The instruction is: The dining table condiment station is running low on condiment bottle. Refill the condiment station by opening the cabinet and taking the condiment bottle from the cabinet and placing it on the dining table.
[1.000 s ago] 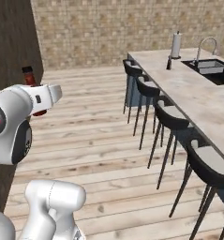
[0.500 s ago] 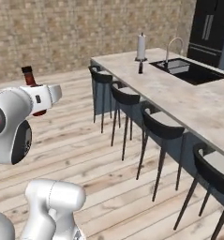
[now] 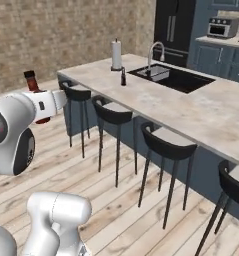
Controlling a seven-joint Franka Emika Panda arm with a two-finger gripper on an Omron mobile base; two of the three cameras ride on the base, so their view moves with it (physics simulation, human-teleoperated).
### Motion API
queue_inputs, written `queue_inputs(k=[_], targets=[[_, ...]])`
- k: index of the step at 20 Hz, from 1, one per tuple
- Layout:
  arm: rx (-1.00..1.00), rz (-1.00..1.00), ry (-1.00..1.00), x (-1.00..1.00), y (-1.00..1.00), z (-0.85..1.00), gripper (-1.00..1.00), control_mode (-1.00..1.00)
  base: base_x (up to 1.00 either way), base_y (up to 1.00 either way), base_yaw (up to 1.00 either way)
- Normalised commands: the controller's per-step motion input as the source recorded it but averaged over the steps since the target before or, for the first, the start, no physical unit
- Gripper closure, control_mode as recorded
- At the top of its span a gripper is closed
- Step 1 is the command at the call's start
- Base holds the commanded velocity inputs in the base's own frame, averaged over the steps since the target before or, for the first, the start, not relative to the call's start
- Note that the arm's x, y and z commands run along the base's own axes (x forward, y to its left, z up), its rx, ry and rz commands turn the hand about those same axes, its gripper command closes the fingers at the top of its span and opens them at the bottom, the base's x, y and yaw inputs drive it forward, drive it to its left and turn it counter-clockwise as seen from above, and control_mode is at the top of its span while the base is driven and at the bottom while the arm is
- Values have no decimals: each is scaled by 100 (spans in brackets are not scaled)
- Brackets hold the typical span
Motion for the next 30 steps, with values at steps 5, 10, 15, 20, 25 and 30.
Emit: queue_inputs(k=[5,10,15,20,25,30], targets=[[0,0,0,0,0,0,100,100,100,100,-46],[0,0,0,0,0,0,100,100,100,100,-45],[0,0,0,0,0,0,100,100,100,100,-44],[0,0,0,0,0,0,100,100,100,95,-41],[0,0,0,0,0,0,100,100,95,86,-38],[0,0,0,0,0,0,100,100,74,65,-33]])
